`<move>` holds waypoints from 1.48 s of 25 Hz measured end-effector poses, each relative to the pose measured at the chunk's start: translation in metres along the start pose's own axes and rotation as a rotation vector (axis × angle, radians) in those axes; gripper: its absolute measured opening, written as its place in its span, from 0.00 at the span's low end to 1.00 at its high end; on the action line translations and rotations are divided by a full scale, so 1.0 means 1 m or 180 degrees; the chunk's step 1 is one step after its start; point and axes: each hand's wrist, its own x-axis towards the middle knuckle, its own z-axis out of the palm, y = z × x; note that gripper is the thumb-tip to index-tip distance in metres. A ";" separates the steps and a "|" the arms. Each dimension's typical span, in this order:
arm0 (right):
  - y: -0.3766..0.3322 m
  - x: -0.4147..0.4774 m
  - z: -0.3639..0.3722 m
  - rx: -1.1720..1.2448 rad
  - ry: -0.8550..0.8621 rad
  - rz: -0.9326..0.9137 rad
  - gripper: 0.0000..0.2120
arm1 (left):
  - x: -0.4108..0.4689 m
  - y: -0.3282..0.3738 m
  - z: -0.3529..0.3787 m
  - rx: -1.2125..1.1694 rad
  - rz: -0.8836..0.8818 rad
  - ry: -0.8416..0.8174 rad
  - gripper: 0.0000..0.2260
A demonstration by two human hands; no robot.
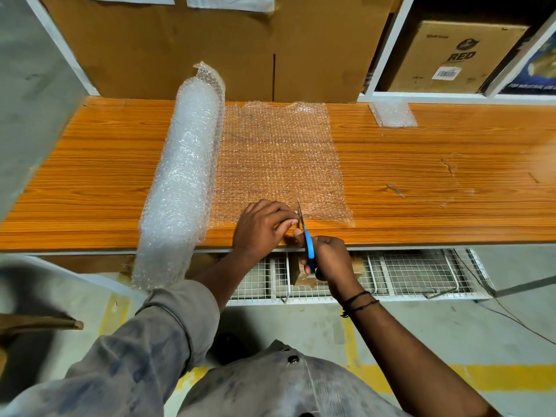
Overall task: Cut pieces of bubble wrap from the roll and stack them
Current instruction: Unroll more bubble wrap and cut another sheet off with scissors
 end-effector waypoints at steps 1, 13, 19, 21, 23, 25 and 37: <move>-0.001 0.002 0.000 0.0034 0.0017 0.0043 0.25 | 0.000 0.000 -0.001 -0.0029 -0.0015 -0.0022 0.07; -0.010 0.009 0.009 -0.0107 0.0085 -0.0093 0.18 | 0.000 0.000 -0.003 -0.0345 -0.0118 -0.0093 0.08; -0.021 0.021 0.011 -0.0188 0.0155 -0.0135 0.18 | 0.002 0.000 -0.005 -0.0577 -0.0315 -0.0116 0.09; -0.018 0.024 0.014 -0.0318 0.0239 -0.0173 0.20 | 0.003 0.000 -0.006 -0.0647 -0.0266 -0.0116 0.08; -0.018 0.026 0.016 -0.0372 0.0252 -0.0156 0.21 | 0.002 -0.001 -0.007 -0.0693 -0.0270 -0.0120 0.09; -0.023 0.028 0.016 -0.0253 0.0223 -0.0124 0.20 | 0.002 -0.002 -0.007 -0.0717 -0.0342 -0.0108 0.10; -0.051 0.055 0.020 0.0021 0.0239 0.0070 0.20 | 0.003 -0.001 -0.007 -0.0932 -0.0428 0.0049 0.06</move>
